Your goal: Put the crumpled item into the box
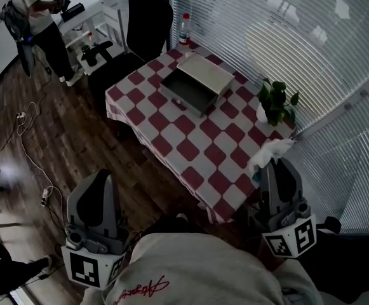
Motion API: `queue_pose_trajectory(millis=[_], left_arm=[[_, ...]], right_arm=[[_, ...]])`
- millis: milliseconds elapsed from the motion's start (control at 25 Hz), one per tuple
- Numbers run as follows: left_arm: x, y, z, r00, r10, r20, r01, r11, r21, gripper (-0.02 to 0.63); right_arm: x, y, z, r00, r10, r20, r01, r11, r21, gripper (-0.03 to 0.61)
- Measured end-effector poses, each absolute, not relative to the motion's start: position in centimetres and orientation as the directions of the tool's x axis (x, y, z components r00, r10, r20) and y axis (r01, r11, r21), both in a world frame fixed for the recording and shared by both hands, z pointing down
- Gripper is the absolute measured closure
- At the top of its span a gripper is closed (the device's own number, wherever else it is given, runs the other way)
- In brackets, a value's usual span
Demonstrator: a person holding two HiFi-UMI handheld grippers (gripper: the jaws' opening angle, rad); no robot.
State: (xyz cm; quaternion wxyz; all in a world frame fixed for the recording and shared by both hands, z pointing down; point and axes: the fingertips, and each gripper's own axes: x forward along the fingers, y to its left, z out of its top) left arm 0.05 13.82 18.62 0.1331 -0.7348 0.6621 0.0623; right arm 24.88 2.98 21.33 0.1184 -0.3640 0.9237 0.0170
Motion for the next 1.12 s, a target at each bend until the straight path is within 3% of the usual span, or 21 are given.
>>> queue_pose_trajectory(millis=[1120], left_arm=[[-3.3, 12.6, 18.8, 0.096, -0.958, -0.269, -0.992, -0.071, -0.102, 0.589]], right_arm=[[20.9, 0.6, 21.3, -0.727, -0.646, -0.232, -0.652, 0.755, -0.061, 0.531]])
